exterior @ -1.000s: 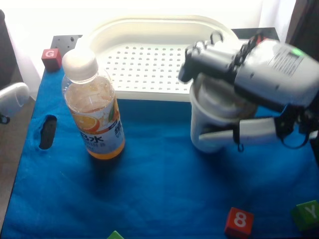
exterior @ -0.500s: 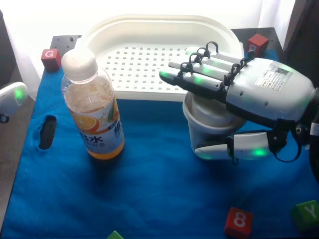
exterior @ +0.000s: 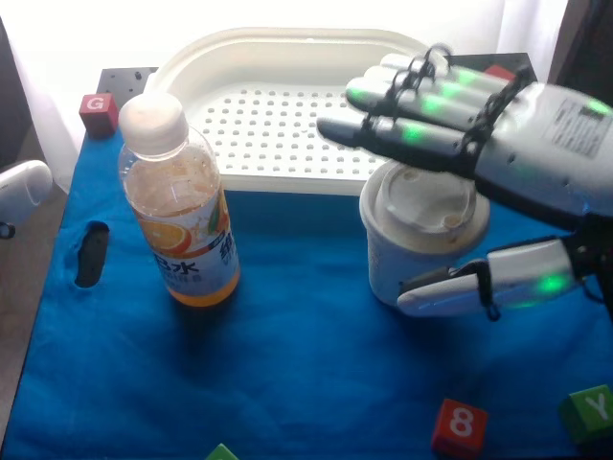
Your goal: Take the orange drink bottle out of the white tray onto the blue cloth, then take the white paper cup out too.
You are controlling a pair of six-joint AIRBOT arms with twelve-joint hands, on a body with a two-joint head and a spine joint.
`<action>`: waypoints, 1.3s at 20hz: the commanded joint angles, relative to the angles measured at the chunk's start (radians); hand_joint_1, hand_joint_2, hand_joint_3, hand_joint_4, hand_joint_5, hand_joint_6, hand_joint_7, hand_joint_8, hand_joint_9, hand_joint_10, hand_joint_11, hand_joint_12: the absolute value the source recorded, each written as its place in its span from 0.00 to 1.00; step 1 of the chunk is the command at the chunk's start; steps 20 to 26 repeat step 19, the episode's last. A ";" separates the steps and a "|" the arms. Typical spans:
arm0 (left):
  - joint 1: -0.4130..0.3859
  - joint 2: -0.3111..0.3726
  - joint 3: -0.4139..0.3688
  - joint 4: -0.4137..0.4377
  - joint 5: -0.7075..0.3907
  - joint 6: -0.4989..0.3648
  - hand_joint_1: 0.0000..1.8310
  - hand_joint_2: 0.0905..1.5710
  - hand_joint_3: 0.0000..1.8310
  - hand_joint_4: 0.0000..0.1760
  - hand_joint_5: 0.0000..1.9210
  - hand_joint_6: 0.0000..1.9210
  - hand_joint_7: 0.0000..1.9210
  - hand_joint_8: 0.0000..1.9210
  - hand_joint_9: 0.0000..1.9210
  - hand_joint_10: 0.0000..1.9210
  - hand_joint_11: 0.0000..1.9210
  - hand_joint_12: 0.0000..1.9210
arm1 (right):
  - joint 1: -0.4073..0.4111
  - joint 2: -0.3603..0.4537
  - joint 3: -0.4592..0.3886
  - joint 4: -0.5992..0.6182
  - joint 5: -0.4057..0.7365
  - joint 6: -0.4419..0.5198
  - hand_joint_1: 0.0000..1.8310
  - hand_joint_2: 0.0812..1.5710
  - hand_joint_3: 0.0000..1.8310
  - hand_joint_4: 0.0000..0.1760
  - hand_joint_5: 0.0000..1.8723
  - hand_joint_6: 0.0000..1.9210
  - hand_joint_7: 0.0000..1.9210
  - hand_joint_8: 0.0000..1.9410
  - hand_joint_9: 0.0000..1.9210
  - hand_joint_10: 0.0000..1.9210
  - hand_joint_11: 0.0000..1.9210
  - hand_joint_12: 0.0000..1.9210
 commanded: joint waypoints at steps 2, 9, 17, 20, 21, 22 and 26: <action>-0.003 0.002 0.003 0.010 -0.129 -0.005 0.29 0.75 0.00 1.00 0.01 0.00 0.00 0.00 0.00 0.00 0.00 0.26 | 0.004 0.028 -0.013 0.050 0.213 0.002 0.21 0.58 0.00 0.89 0.00 0.00 0.00 0.00 0.00 0.00 0.00 0.00; -0.007 0.023 0.003 0.059 -0.168 -0.007 0.32 0.77 0.00 0.79 0.01 0.00 0.00 0.00 0.00 0.00 0.00 0.13 | -0.023 0.130 -0.033 0.203 0.368 -0.036 0.34 0.82 0.01 0.00 0.03 0.02 0.08 0.01 0.02 0.18 0.00 0.55; -0.070 0.053 0.022 0.122 -0.170 0.011 0.28 0.77 0.00 0.98 0.01 0.00 0.00 0.00 0.00 0.00 0.00 0.00 | -0.023 0.188 -0.059 0.292 0.380 -0.161 0.25 0.83 0.00 0.00 0.01 0.03 0.01 0.00 0.00 0.01 0.00 0.03; -0.101 0.059 0.028 0.148 -0.165 0.020 0.28 0.77 0.00 0.89 0.00 0.00 0.00 0.00 0.00 0.00 0.01 0.01 | -0.022 0.196 -0.065 0.299 0.396 -0.171 0.24 0.85 0.01 0.00 0.00 0.02 0.00 0.00 0.00 0.00 0.00 0.00; -0.101 0.059 0.028 0.148 -0.165 0.020 0.28 0.77 0.00 0.89 0.00 0.00 0.00 0.00 0.00 0.00 0.01 0.01 | -0.022 0.196 -0.065 0.299 0.396 -0.171 0.24 0.85 0.01 0.00 0.00 0.02 0.00 0.00 0.00 0.00 0.00 0.00; -0.101 0.059 0.028 0.148 -0.165 0.020 0.28 0.77 0.00 0.89 0.00 0.00 0.00 0.00 0.00 0.00 0.01 0.01 | -0.022 0.196 -0.065 0.299 0.396 -0.171 0.24 0.85 0.01 0.00 0.00 0.02 0.00 0.00 0.00 0.00 0.00 0.00; -0.101 0.059 0.028 0.148 -0.165 0.020 0.28 0.77 0.00 0.89 0.00 0.00 0.00 0.00 0.00 0.00 0.01 0.01 | -0.022 0.196 -0.065 0.299 0.396 -0.171 0.24 0.85 0.01 0.00 0.00 0.02 0.00 0.00 0.00 0.00 0.00 0.00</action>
